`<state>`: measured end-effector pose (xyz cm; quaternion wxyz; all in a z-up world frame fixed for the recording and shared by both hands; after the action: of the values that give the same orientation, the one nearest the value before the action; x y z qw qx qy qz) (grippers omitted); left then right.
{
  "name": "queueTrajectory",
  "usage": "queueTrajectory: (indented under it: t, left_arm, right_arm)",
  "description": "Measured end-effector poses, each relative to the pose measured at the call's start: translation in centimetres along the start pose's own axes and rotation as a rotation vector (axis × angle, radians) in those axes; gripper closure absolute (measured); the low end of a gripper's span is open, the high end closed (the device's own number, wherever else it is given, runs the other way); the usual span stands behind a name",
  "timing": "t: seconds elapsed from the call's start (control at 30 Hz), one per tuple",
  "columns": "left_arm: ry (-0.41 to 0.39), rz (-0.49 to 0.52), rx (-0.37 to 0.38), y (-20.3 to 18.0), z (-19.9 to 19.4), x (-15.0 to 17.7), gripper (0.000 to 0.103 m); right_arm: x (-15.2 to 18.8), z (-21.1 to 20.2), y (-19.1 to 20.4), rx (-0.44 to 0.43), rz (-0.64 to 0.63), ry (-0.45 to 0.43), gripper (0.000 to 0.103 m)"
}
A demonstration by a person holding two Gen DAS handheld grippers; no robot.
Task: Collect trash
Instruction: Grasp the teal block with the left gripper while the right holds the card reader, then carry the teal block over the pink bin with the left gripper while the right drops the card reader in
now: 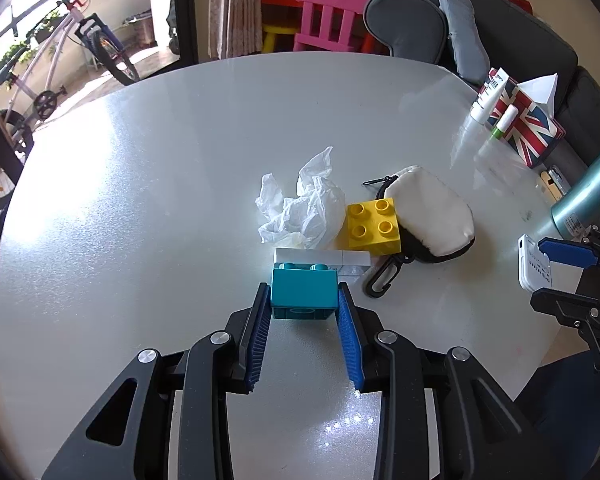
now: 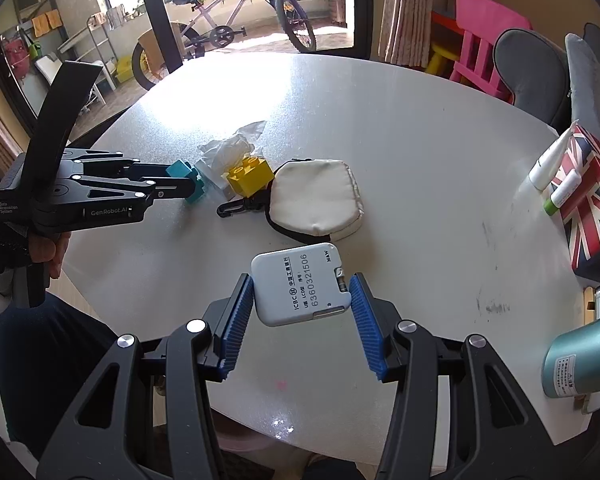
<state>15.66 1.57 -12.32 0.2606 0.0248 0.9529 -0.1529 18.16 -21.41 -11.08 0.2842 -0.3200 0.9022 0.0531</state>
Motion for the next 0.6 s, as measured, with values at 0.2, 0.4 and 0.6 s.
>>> queueTrajectory:
  t: [0.2, 0.4, 0.6]
  left_arm:
    - [-0.023, 0.018, 0.008, -0.8, -1.8, 0.5, 0.07]
    - [-0.056, 0.032, 0.005, -1.9, -4.2, 1.3, 0.07]
    - [-0.079, 0.046, 0.006, -3.0, -6.7, 2.6, 0.07]
  right_arm:
    - [-0.2, -0.6, 0.0, -0.001, 0.009, -0.014, 0.053]
    - [0.0, -1.8, 0.7, 0.011, -0.008, -0.033, 0.053]
    - [0.6, -3.4, 1.4, 0.005, -0.014, -0.051, 0.053]
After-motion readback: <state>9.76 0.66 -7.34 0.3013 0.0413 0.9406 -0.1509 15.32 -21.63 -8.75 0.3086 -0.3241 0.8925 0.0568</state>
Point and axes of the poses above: each gripper's, at about its wrist camera, not at the fingertips, and z roughly the way its jaws point, y to its left, x to its underside, the point moved 4 cm from there along z, roughly the way its jaws point, and after that the axes turned 12 degrees about x, right-handed, at the moved point
